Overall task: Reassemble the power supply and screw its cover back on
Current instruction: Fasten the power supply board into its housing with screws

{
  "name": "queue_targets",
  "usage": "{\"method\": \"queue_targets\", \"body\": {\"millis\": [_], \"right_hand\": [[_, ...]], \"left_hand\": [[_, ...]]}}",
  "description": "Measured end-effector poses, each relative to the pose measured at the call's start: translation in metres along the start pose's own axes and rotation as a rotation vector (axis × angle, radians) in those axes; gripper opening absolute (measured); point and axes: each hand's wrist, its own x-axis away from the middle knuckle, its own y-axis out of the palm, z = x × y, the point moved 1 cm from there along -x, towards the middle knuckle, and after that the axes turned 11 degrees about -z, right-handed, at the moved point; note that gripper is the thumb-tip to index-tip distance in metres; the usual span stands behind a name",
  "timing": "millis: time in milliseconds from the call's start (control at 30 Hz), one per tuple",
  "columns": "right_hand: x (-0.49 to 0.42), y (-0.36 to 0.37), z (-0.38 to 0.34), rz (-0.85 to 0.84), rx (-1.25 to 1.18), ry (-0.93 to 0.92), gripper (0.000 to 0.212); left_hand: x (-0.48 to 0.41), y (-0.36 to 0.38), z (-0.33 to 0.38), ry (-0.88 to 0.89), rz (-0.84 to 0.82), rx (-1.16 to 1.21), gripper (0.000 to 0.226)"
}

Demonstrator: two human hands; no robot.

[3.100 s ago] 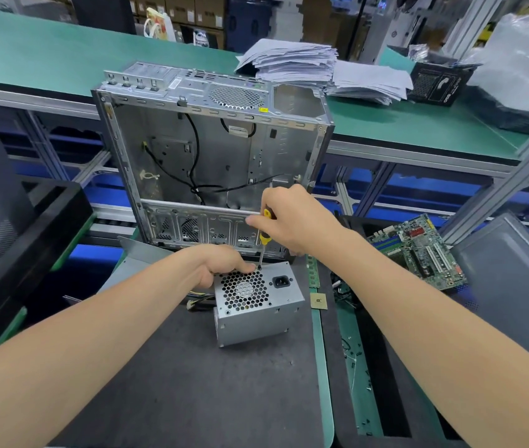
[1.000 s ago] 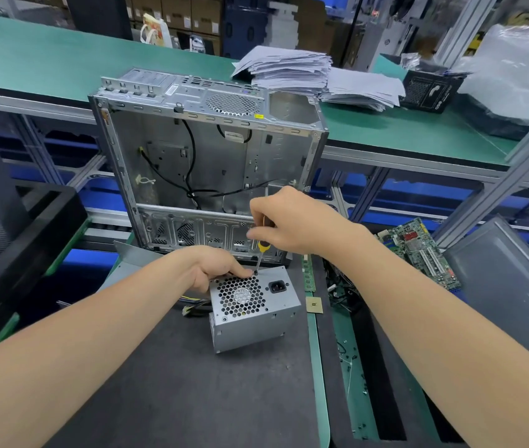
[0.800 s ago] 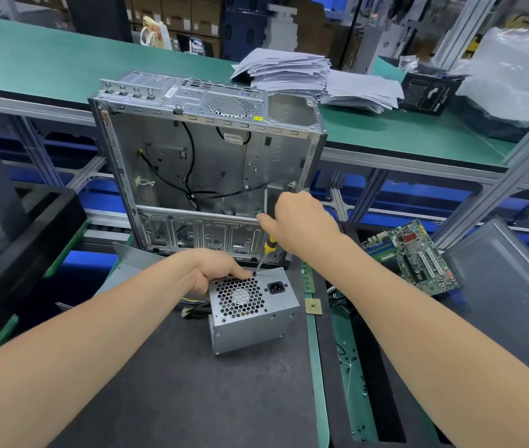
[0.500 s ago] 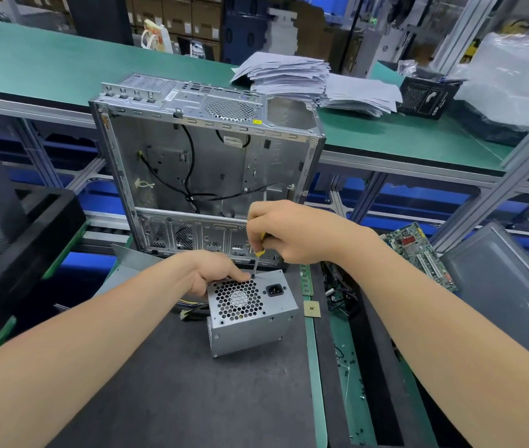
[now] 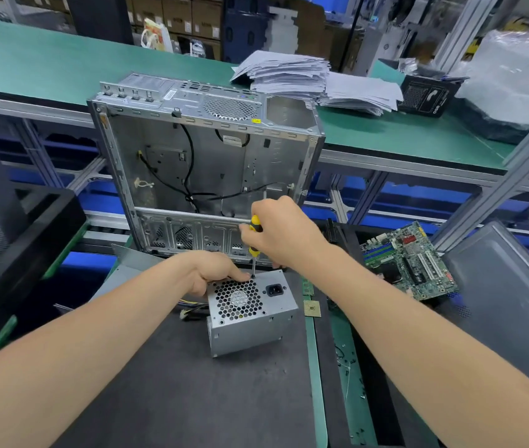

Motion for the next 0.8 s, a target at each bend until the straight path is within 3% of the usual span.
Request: {"method": "queue_targets", "body": {"millis": [100, 167, 267, 367, 433, 500, 700, 800], "right_hand": [[-0.003, 0.0, 0.001, 0.067, 0.083, 0.194, 0.047], [-0.005, -0.005, 0.001, 0.058, 0.2, 0.193, 0.053], [-0.002, -0.012, 0.003, -0.065, 0.252, -0.021, 0.052], [0.007, -0.023, 0.007, -0.236, 0.347, -0.339, 0.023], [0.01, -0.029, 0.011, -0.327, 0.359, -0.441, 0.002], [0.01, -0.029, 0.012, -0.389, 0.328, -0.468, 0.016], [0.005, -0.026, 0.012, -0.32, 0.203, -0.319, 0.007], [0.003, -0.024, 0.009, -0.234, 0.099, -0.202, 0.024]], "left_hand": [[0.001, 0.001, -0.001, 0.011, 0.021, 0.014, 0.033], [0.002, 0.002, -0.001, 0.014, 0.029, 0.014, 0.035], [0.003, 0.002, 0.0, 0.015, 0.02, 0.007, 0.035], [0.004, 0.003, 0.0, 0.015, 0.011, 0.028, 0.036], [0.004, 0.003, 0.0, 0.012, -0.001, 0.042, 0.036], [0.005, 0.003, 0.0, 0.009, -0.002, 0.037, 0.037], [0.003, 0.003, 0.001, 0.005, 0.029, 0.019, 0.042], [0.003, 0.003, 0.002, 0.001, 0.034, 0.02, 0.04]]}}
